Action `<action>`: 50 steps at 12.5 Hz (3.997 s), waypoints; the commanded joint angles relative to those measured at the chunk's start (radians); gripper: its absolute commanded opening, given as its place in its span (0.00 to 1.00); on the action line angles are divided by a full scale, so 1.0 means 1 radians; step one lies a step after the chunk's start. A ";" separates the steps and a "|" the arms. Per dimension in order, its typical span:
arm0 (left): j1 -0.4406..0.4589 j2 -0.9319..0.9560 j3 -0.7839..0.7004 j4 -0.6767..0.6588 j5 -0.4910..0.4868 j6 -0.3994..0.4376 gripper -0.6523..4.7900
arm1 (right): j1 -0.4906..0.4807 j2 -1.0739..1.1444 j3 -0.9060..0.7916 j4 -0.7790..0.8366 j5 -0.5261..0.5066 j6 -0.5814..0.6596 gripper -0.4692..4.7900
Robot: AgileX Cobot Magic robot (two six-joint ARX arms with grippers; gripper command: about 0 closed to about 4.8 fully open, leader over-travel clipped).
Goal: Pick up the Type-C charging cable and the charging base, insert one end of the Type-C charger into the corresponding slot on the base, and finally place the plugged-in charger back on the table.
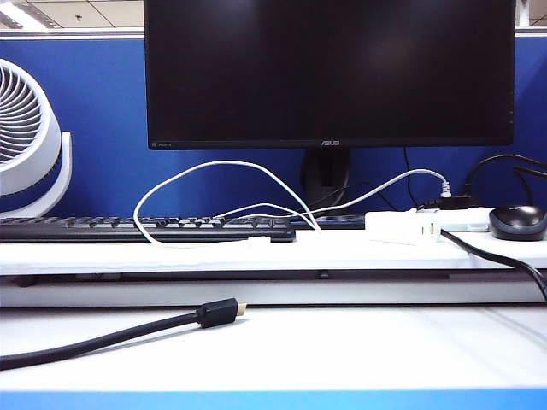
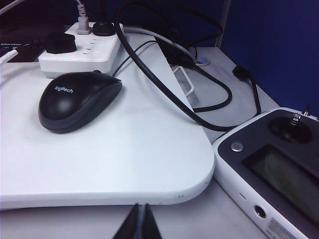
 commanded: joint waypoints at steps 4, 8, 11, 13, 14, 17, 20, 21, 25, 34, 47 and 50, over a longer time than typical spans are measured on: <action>-0.002 -0.002 0.000 -0.010 0.006 -0.003 0.11 | 0.002 -0.001 -0.008 0.012 0.000 0.008 0.09; -0.002 -0.002 0.099 0.041 -0.036 -0.021 0.11 | 0.002 -0.001 0.126 0.058 0.014 0.093 0.09; -0.002 0.118 0.288 0.055 -0.065 -0.014 0.11 | 0.002 0.018 0.302 0.063 0.052 0.069 0.09; -0.002 0.212 0.352 0.092 -0.064 -0.014 0.11 | 0.002 0.067 0.365 0.071 0.052 0.069 0.09; -0.002 0.479 0.547 0.109 -0.024 -0.014 0.11 | 0.002 0.256 0.510 0.190 0.047 0.067 0.09; -0.002 0.723 0.739 0.191 0.093 0.036 0.11 | 0.003 0.480 0.626 0.279 -0.008 0.067 0.09; -0.012 1.030 0.986 0.046 0.261 0.130 0.11 | 0.004 0.699 0.780 0.331 -0.095 0.067 0.09; -0.047 1.106 1.045 -0.006 0.280 0.169 0.11 | 0.004 0.756 0.818 0.348 -0.128 0.067 0.09; -0.237 1.266 1.126 -0.077 0.277 0.283 0.11 | 0.061 0.836 0.833 0.437 -0.179 0.067 0.09; -0.593 1.496 1.126 -0.267 0.130 0.516 0.41 | 0.165 0.896 0.831 0.396 -0.189 0.067 0.09; -0.654 1.740 1.335 -0.333 0.097 0.342 0.60 | 0.165 0.898 0.831 0.324 -0.248 0.068 0.09; -0.655 1.761 1.343 -0.384 0.096 0.351 0.60 | 0.165 0.898 0.831 0.324 -0.248 0.067 0.09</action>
